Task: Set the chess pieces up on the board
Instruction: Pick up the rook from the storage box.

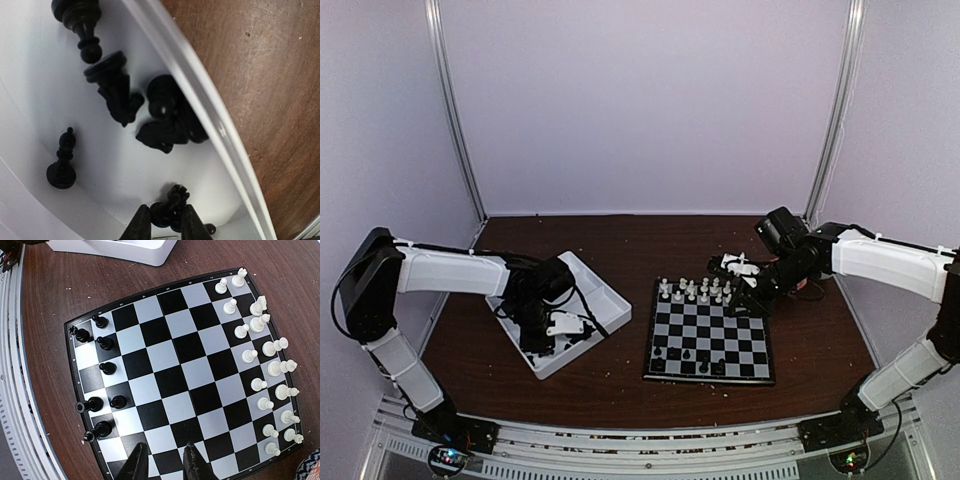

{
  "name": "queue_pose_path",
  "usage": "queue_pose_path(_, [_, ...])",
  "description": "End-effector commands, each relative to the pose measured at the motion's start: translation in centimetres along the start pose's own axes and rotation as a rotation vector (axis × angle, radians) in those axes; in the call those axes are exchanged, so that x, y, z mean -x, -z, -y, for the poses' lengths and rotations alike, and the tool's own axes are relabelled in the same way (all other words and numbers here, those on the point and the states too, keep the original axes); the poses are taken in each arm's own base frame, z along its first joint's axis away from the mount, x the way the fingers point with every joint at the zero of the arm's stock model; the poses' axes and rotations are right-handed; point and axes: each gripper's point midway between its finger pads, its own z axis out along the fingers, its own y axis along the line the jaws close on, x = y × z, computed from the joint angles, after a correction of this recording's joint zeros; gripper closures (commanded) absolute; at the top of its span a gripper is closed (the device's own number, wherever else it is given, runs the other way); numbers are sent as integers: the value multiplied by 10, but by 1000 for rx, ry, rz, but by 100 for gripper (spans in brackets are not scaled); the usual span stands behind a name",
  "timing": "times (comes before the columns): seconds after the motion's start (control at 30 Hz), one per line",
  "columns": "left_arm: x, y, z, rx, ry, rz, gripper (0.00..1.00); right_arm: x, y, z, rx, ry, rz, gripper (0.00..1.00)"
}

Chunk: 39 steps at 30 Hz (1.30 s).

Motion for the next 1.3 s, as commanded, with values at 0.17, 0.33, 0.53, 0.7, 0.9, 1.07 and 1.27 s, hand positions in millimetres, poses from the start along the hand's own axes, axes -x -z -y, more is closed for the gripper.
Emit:
queue_pose_path(0.17, [2,-19,7,-28,2,-74,87,-3,-3,0,17,-4,-16,75])
queue_pose_path(0.33, [7,-24,2,-27,39,-94,82,-4,-3,0,17,-5,-20,75])
queue_pose_path(0.53, [-1,-24,-2,2,88,-143,80,-5,-4,1,17,-9,-23,75])
queue_pose_path(0.7, [-8,-19,2,2,152,-155,68,-5,-6,0,24,-12,-27,76])
queue_pose_path(0.9, [-15,-12,12,-18,166,-140,68,-5,-7,-1,31,-16,-29,76])
queue_pose_path(1.07, [-19,-3,20,-22,132,-125,69,-5,-6,-1,30,-16,-27,76])
queue_pose_path(1.27, [-15,-6,19,-31,139,-131,71,-4,-6,-1,32,-15,-27,76])
